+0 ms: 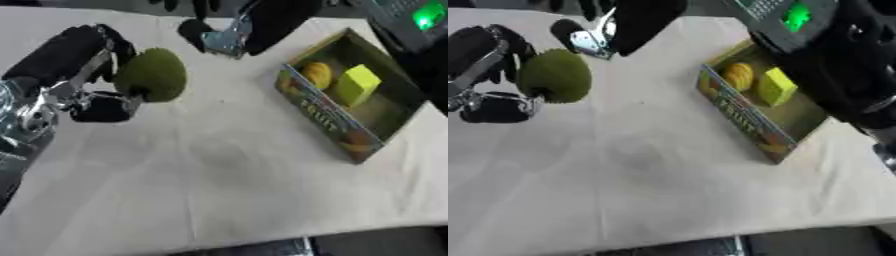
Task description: Pick up the objects with one hand, pass them to the other hand, and then place them into the box on the other side of the table.
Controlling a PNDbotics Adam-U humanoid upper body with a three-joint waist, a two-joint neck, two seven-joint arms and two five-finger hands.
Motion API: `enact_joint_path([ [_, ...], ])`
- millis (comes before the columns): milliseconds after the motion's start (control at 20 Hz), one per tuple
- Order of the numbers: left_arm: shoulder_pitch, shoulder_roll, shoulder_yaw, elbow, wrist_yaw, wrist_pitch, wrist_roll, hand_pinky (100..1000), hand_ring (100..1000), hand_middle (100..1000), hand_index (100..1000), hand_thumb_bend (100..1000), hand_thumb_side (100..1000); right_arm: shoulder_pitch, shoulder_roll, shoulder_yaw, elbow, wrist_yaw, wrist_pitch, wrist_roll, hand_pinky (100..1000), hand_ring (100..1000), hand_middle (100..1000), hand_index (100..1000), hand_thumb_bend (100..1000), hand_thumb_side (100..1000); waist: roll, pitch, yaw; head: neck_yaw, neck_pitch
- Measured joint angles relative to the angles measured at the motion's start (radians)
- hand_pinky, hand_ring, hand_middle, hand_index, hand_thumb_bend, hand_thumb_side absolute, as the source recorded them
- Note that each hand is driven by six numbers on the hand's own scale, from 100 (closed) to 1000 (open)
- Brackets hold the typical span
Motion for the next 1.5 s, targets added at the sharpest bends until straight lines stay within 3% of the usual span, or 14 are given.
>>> enact_joint_path([
  [350,0.002,-0.001,-0.001,-0.001,-0.039,-0.010,-0.008,396,437,474,548,100,100,-0.002,0.011,0.044,-0.001,0.038,-0.010,0.074,971,948,857,916,100,663,0.000,0.000,0.000,0.001,0.000],
  [500,0.006,-0.007,-0.001,-0.008,-0.055,-0.020,0.002,389,430,469,546,100,100,0.004,0.025,0.062,-0.001,0.043,0.019,0.088,984,945,859,926,100,748,0.000,0.000,0.001,-0.002,0.000],
  [650,0.020,-0.010,0.000,-0.019,-0.089,-0.044,0.038,378,419,463,543,100,100,0.008,0.038,0.074,-0.001,0.036,0.069,0.088,990,947,862,929,100,764,0.000,0.000,0.007,-0.005,0.000],
  [1050,0.101,-0.047,0.031,-0.021,-0.175,-0.131,0.196,358,397,454,540,100,100,0.016,0.062,0.082,0.006,0.051,0.131,0.066,993,950,868,931,100,711,0.000,0.000,0.008,-0.010,0.000],
  [1300,0.144,-0.073,0.058,-0.008,-0.188,-0.185,0.285,346,387,449,540,100,115,0.025,0.073,0.084,0.032,0.096,0.124,0.050,981,935,855,924,105,656,0.000,0.000,0.008,-0.015,0.000],
  [1500,0.160,-0.079,0.073,0.001,-0.185,-0.207,0.324,343,384,448,540,100,122,0.034,0.076,0.084,0.044,0.120,0.105,0.033,967,911,825,913,184,557,0.000,0.000,0.008,-0.015,0.000],
])
